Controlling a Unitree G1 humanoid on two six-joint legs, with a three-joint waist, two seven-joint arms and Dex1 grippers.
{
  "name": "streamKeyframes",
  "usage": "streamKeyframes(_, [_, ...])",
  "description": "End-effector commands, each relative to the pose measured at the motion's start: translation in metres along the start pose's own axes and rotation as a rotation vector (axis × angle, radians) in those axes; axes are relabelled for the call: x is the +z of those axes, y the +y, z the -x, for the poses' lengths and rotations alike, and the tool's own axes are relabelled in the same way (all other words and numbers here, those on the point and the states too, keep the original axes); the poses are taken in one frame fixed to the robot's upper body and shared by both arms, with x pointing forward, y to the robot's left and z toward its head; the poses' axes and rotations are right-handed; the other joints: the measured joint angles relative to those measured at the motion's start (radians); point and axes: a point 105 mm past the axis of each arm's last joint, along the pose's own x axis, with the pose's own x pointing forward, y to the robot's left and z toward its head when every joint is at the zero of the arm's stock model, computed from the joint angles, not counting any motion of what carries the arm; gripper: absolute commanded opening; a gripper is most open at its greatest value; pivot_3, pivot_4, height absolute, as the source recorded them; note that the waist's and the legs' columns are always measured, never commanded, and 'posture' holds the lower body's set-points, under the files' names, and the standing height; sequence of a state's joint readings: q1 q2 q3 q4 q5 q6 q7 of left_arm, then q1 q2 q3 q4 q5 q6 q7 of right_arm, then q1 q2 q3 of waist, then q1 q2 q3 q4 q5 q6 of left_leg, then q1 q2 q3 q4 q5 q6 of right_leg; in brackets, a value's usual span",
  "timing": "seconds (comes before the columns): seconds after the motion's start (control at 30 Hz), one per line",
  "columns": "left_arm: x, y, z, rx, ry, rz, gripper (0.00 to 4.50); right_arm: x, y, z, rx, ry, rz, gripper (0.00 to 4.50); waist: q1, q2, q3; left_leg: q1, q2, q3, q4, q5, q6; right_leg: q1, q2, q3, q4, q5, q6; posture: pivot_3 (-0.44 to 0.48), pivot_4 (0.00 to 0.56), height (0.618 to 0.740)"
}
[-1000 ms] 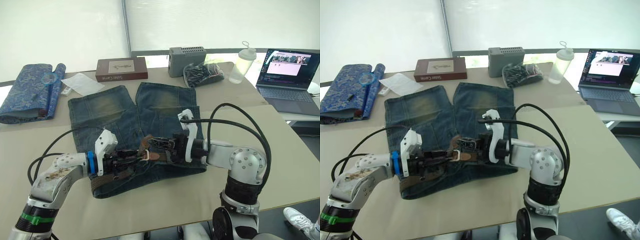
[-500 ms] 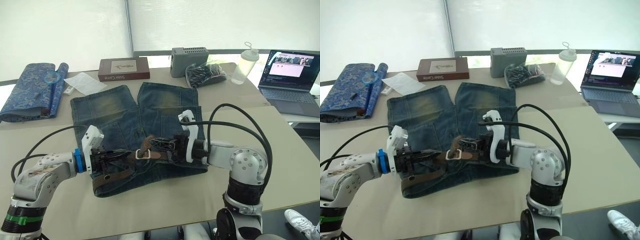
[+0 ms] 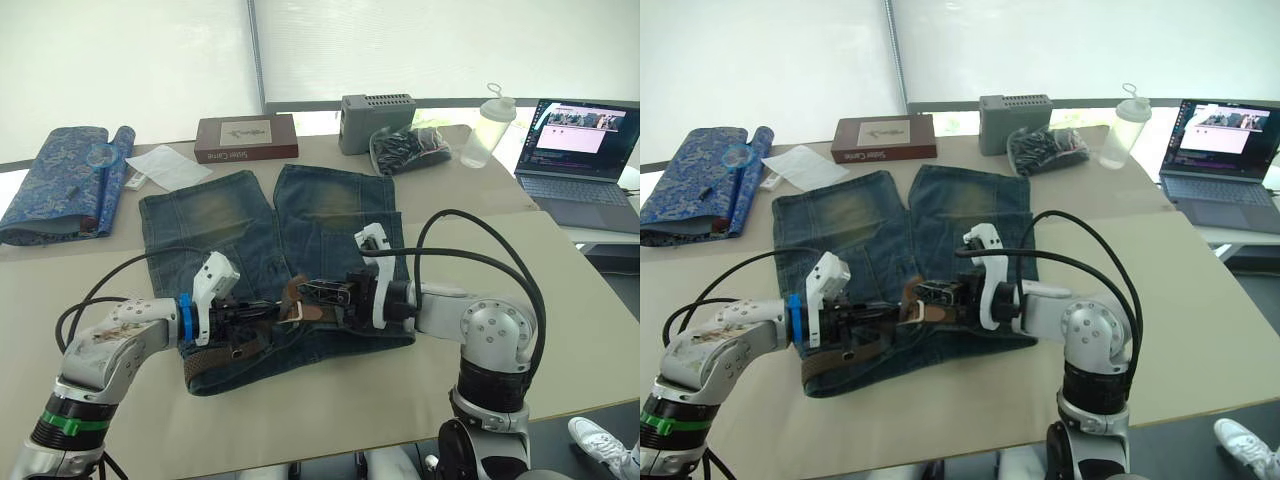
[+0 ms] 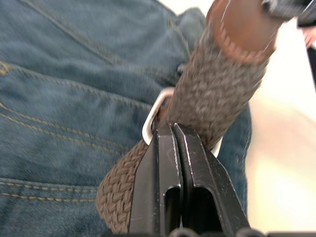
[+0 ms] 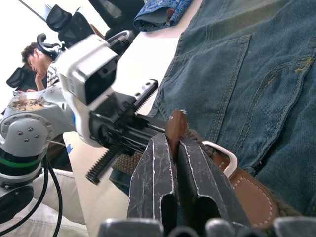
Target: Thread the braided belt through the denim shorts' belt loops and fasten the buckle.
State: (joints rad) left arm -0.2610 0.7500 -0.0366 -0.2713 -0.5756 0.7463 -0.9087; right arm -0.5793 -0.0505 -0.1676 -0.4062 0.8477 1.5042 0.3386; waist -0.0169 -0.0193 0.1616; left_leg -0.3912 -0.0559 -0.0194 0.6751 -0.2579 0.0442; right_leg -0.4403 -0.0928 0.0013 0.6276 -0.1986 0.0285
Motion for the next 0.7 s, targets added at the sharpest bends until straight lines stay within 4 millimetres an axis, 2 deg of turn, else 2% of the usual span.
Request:
streamKeyframes(0.03, [-0.013, -0.003, -0.002, -0.004, 0.066, -0.044, 0.12, 0.015, 0.017, 0.003, 0.059, -0.08, 0.07, 0.0, 0.0, 0.0, 0.0, 0.0, 0.0, 0.0, 0.0, 0.0, 0.0, 0.0, 0.0, 0.0, 0.0, 0.0, 0.0, 0.0, 0.15, 0.74])
streamKeyframes(0.17, [-0.03, 0.003, -0.006, 0.045, 0.15, -0.053, 0.12, 0.03, 0.028, 0.009, 0.114, -0.151, 0.099, 0.0, 0.001, 0.0, 0.0, 0.0, 0.0, 0.0, 0.0, 0.0, 0.0, 0.0, 0.0, 0.0, 0.0, 0.0, 0.0, 0.0, 0.15, 0.74])
streamKeyframes(0.43, [-0.036, 0.008, -0.003, 0.076, 0.184, -0.077, 0.12, 0.054, 0.036, 0.023, 0.16, -0.257, 0.128, 0.0, 0.001, 0.0, 0.0, 0.0, 0.0, 0.0, 0.0, 0.0, 0.0, 0.0, 0.0, 0.0, 0.0, 0.0, 0.0, 0.0, 0.15, 0.74])
streamKeyframes(0.7, [-0.045, 0.012, 0.008, 0.11, 0.216, -0.074, 0.12, 0.089, 0.038, 0.044, 0.196, -0.428, 0.096, 0.0, -0.004, 0.001, 0.0, 0.0, 0.0, 0.0, 0.0, 0.0, 0.0, 0.0, 0.0, 0.0, 0.0, 0.0, 0.0, 0.0, 0.15, 0.74])
